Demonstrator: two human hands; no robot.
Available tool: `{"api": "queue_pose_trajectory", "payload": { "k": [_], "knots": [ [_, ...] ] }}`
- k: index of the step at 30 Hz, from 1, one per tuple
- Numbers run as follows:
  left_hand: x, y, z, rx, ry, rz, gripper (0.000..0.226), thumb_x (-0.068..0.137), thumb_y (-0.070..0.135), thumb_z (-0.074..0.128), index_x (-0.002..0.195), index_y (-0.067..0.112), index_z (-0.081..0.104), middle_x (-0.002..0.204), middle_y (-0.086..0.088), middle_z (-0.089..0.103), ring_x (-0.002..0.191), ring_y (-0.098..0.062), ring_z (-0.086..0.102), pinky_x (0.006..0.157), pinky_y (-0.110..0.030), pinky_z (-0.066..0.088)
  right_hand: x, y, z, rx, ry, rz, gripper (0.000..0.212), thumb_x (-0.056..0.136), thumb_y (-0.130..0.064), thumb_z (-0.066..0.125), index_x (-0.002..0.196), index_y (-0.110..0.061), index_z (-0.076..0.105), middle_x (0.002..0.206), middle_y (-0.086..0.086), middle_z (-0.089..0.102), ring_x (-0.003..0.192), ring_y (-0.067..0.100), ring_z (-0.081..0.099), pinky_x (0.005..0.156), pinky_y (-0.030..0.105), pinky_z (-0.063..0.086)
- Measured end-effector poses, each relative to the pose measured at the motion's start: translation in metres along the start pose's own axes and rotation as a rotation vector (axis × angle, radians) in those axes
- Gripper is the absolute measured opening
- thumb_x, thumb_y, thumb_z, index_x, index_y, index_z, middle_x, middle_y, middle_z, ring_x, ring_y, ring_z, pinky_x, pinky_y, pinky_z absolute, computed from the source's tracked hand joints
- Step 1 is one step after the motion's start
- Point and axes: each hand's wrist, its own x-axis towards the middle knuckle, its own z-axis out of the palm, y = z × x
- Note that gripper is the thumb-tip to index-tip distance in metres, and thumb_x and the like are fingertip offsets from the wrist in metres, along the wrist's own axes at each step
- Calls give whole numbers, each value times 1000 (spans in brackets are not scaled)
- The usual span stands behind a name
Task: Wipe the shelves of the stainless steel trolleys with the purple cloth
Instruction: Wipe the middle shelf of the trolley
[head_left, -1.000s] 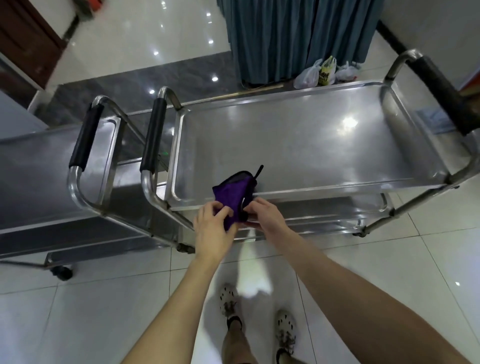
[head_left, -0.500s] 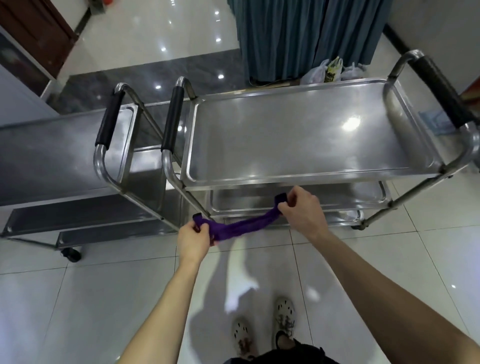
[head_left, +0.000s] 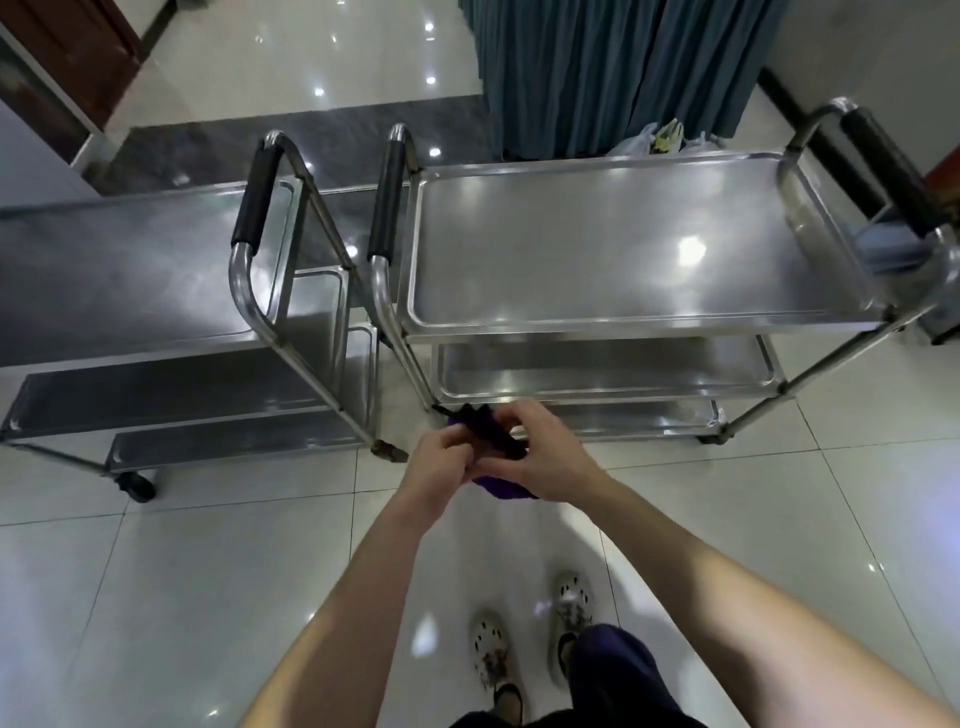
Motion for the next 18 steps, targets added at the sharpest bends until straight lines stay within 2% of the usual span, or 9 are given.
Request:
{"api": "queue_pose_trajectory", "payload": {
  "k": [1, 3, 5, 7, 9, 11, 12, 15, 18],
  "knots": [
    [-3, -2, -2, 46, -31, 27, 57, 89, -23, 39, 125, 2, 76, 116, -18, 81, 112, -30, 78, 98, -42, 62, -3, -1, 1, -17, 19, -1, 40, 85, -39, 86, 116, -30, 62, 114, -13, 60, 101, 8, 61, 86, 28, 55],
    [-8, -10, -6, 208, -31, 101, 48, 91, -22, 51, 116, 9, 78, 109, -10, 81, 103, -13, 77, 90, -33, 59, -7, 3, 1, -13, 87, 10, 29, 87, -14, 79, 106, -29, 62, 108, -10, 64, 98, 14, 62, 84, 37, 57],
    [-8, -16, -12, 487, 122, 196, 38, 88, -8, 73, 111, 21, 75, 113, -1, 72, 98, 2, 68, 90, -33, 53, -8, 6, -3, -1, 105, 41, 29, 87, -5, 70, 103, -28, 65, 105, -10, 67, 100, 14, 64, 85, 37, 57],
    [0, -23, -19, 665, 256, 267, 59, 76, 8, 92, 125, 25, 64, 127, 5, 58, 111, -3, 57, 99, -33, 49, -6, 9, -11, 6, 30, 43, 31, 87, -6, 70, 104, -32, 66, 106, -14, 69, 103, 12, 66, 87, 34, 57],
    [9, -25, -22, 683, 129, 306, 78, 72, 15, 97, 138, 29, 59, 139, 12, 54, 126, -1, 52, 109, -31, 47, 0, 14, -21, 0, -50, 22, 34, 87, -8, 69, 102, -38, 66, 105, -19, 71, 104, 7, 67, 89, 31, 57],
    [19, -23, -16, 645, -49, 268, 60, 83, 15, 91, 134, 33, 67, 146, 10, 60, 144, -10, 51, 119, -42, 43, 9, 21, -33, 22, -53, 10, 35, 86, -10, 68, 101, -41, 67, 101, -21, 72, 100, 1, 67, 89, 27, 56],
    [24, -24, -12, 615, -77, 226, 48, 90, 18, 86, 132, 36, 69, 145, 11, 65, 145, -14, 53, 120, -44, 44, 13, 28, -38, 30, -31, 21, 33, 87, -13, 70, 104, -42, 67, 102, -21, 71, 99, 0, 67, 89, 27, 56],
    [37, -27, 0, 530, -77, 150, 33, 100, 32, 75, 132, 39, 67, 122, 17, 75, 118, -9, 70, 105, -41, 56, 22, 52, -46, 12, -88, 162, 37, 88, -41, 84, 119, -37, 64, 107, -20, 69, 98, 5, 67, 87, 32, 58],
    [50, -40, 0, 666, -77, 81, 51, 90, 43, 84, 135, 36, 61, 119, 18, 74, 108, -6, 70, 94, -34, 60, 27, 81, -36, -25, -132, 164, 22, 95, -42, 80, 111, -32, 68, 98, -12, 72, 92, 14, 70, 81, 36, 58]
  ]
}}
